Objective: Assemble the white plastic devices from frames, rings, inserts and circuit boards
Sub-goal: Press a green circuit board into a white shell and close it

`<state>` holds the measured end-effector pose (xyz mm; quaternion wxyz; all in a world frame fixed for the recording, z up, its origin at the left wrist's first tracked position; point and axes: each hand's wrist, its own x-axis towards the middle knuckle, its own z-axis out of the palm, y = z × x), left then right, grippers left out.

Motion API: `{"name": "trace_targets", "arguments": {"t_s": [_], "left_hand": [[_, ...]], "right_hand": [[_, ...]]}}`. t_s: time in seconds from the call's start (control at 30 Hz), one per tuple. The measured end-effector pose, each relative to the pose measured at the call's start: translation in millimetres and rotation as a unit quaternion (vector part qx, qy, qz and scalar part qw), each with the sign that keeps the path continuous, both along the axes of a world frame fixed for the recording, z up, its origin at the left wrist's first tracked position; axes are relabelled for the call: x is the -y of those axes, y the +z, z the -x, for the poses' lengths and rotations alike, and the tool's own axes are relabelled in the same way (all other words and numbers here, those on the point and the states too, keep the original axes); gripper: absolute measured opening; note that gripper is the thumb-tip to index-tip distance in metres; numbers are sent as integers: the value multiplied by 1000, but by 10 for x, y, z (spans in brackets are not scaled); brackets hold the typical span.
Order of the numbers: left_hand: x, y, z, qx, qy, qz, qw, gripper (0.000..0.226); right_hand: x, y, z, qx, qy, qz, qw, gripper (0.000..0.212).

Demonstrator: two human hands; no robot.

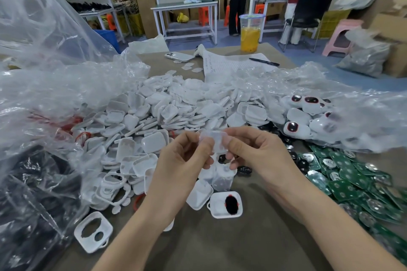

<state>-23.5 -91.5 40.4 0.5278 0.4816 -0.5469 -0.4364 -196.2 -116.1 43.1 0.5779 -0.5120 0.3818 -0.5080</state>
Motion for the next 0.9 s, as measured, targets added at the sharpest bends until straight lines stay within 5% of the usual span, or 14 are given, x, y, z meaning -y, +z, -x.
{"name": "trace_targets", "arguments": {"t_s": [0.47,0.57,0.77,0.9], "left_hand": [[-27,44,20,-18,17,22,999,10],[-31,15,28,26,32,44,998,7],[-35,-20,35,144,44,151,977,39],[-43,-48,15,227,57,217,948,34]], "right_hand": [[-10,18,18,-6,1,4,1000,6],[-6,24,37,-3,-12,11,1000,10],[0,40,53,60,21,-31,997,31],[4,22,66,68,40,-47,996,28]]}}
